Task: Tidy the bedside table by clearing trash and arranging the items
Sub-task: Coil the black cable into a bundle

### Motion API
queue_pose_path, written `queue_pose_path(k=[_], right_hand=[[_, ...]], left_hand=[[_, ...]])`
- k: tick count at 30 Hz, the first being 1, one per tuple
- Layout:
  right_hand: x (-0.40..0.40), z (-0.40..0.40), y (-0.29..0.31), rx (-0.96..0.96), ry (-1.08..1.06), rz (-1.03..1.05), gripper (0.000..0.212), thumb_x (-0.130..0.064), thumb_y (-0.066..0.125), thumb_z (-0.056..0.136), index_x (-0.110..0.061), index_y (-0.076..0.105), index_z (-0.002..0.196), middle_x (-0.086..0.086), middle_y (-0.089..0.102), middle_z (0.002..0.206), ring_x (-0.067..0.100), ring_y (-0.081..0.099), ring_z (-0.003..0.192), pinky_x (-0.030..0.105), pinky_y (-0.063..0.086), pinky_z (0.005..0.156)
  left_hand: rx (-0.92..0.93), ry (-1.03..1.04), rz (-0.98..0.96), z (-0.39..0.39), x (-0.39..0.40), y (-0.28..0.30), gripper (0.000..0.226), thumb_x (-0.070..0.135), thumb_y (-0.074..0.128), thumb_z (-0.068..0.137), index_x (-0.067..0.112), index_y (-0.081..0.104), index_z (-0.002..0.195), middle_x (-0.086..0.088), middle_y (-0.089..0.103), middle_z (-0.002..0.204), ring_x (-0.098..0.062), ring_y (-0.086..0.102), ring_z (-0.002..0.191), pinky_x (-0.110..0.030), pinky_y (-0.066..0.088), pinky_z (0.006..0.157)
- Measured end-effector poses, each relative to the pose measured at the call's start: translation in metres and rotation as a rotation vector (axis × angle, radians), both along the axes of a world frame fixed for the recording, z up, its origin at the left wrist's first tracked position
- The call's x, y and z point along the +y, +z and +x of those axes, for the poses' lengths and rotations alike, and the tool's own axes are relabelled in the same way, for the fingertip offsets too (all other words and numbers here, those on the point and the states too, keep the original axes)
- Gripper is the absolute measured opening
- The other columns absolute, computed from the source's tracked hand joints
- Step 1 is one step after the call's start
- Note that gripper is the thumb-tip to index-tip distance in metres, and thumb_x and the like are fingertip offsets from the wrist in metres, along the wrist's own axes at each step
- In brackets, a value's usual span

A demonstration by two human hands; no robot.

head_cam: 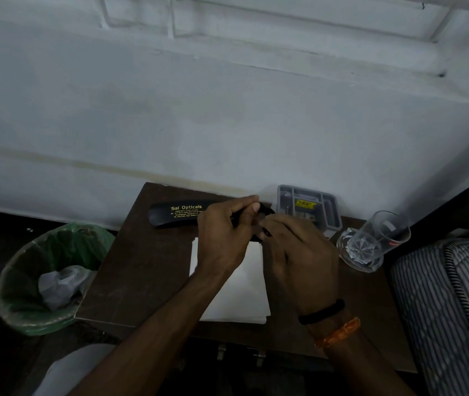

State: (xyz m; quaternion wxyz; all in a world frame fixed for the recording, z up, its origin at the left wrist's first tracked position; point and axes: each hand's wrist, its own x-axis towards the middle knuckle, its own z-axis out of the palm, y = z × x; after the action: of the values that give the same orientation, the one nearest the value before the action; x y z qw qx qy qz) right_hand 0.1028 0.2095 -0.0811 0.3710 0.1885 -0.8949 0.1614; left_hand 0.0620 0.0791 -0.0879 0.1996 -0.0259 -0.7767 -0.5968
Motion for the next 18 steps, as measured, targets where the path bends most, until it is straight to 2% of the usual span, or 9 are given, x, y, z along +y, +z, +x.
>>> queue_pose_path(k=[3, 4, 6, 8, 10, 12, 13, 15, 18], right_hand=[[-0.005, -0.001, -0.001, -0.028, 0.024, -0.069, 0.022, -0.011, 0.059, 0.085, -0.006, 0.074, 0.101, 0.011, 0.074, 0.1, 0.024, 0.069, 0.091, 0.029, 0.046, 0.092], [-0.005, -0.001, 0.002, -0.057, 0.016, -0.164, 0.018, -0.011, 0.062, 0.085, -0.009, 0.073, 0.1, 0.009, 0.073, 0.101, 0.021, 0.068, 0.092, 0.028, 0.049, 0.091], [-0.002, -0.003, 0.009, -0.14, -0.025, -0.381, 0.011, -0.011, 0.069, 0.083, -0.014, 0.072, 0.093, 0.002, 0.069, 0.102, 0.011, 0.064, 0.093, 0.02, 0.05, 0.086], [0.005, -0.005, 0.01, -0.275, -0.059, -0.532, 0.014, -0.007, 0.072, 0.079, -0.017, 0.07, 0.087, -0.004, 0.066, 0.1, 0.005, 0.064, 0.09, 0.013, 0.05, 0.081], [0.009, -0.006, 0.006, -0.522, -0.063, -0.681, 0.019, -0.005, 0.073, 0.077, -0.022, 0.067, 0.084, -0.007, 0.068, 0.095, 0.009, 0.067, 0.088, 0.025, 0.056, 0.078], [0.01, -0.008, 0.003, -0.761, -0.019, -0.901, 0.018, -0.005, 0.075, 0.077, -0.02, 0.067, 0.083, -0.002, 0.071, 0.09, 0.018, 0.071, 0.085, 0.039, 0.06, 0.072], [0.01, -0.008, 0.003, -0.828, 0.007, -0.984, 0.014, -0.006, 0.076, 0.077, -0.016, 0.068, 0.082, 0.003, 0.071, 0.089, 0.023, 0.071, 0.085, 0.041, 0.061, 0.07], [0.011, -0.01, 0.003, -0.835, 0.027, -0.995, 0.011, -0.01, 0.078, 0.078, -0.013, 0.069, 0.083, 0.005, 0.072, 0.088, 0.025, 0.072, 0.083, 0.04, 0.062, 0.067], [0.015, -0.011, 0.001, -0.782, -0.015, -0.818, 0.014, -0.018, 0.08, 0.077, -0.021, 0.068, 0.083, -0.001, 0.072, 0.084, 0.02, 0.072, 0.077, 0.043, 0.061, 0.067]], left_hand=[[0.017, -0.007, -0.005, 0.0, -0.002, 0.0, 0.022, 0.017, 0.069, 0.088, 0.01, 0.074, 0.108, -0.001, 0.076, 0.1, -0.006, 0.07, 0.092, -0.013, 0.054, 0.084], [0.005, -0.019, 0.006, -0.002, -0.003, 0.0, 0.021, 0.017, 0.07, 0.088, 0.011, 0.074, 0.108, 0.0, 0.076, 0.1, -0.006, 0.07, 0.093, -0.017, 0.055, 0.085], [-0.049, -0.084, 0.067, -0.005, -0.005, 0.0, 0.021, 0.017, 0.071, 0.087, 0.012, 0.074, 0.107, 0.001, 0.076, 0.1, -0.007, 0.071, 0.094, -0.027, 0.057, 0.086], [-0.144, -0.162, 0.216, -0.006, -0.005, 0.002, 0.021, 0.013, 0.071, 0.087, 0.01, 0.075, 0.107, -0.001, 0.076, 0.098, -0.012, 0.073, 0.091, -0.032, 0.059, 0.084], [-0.215, -0.206, 0.344, -0.004, -0.004, 0.003, 0.022, 0.007, 0.07, 0.086, 0.005, 0.073, 0.108, -0.004, 0.076, 0.095, -0.012, 0.074, 0.083, -0.026, 0.059, 0.076], [-0.238, -0.228, 0.389, -0.002, -0.003, 0.002, 0.023, 0.004, 0.068, 0.087, 0.002, 0.072, 0.109, -0.008, 0.076, 0.095, -0.012, 0.074, 0.08, -0.02, 0.056, 0.071], [-0.244, -0.236, 0.408, -0.002, -0.003, 0.002, 0.023, 0.004, 0.067, 0.087, 0.0, 0.071, 0.11, -0.01, 0.075, 0.096, -0.013, 0.074, 0.081, -0.02, 0.056, 0.071], [-0.259, -0.243, 0.455, -0.003, -0.004, 0.0, 0.023, 0.003, 0.066, 0.088, -0.001, 0.07, 0.11, -0.014, 0.074, 0.098, -0.018, 0.074, 0.082, -0.022, 0.057, 0.071], [-0.288, -0.25, 0.47, -0.004, -0.004, -0.002, 0.023, 0.003, 0.064, 0.089, -0.002, 0.069, 0.111, -0.019, 0.073, 0.098, -0.021, 0.072, 0.08, -0.025, 0.057, 0.071]])
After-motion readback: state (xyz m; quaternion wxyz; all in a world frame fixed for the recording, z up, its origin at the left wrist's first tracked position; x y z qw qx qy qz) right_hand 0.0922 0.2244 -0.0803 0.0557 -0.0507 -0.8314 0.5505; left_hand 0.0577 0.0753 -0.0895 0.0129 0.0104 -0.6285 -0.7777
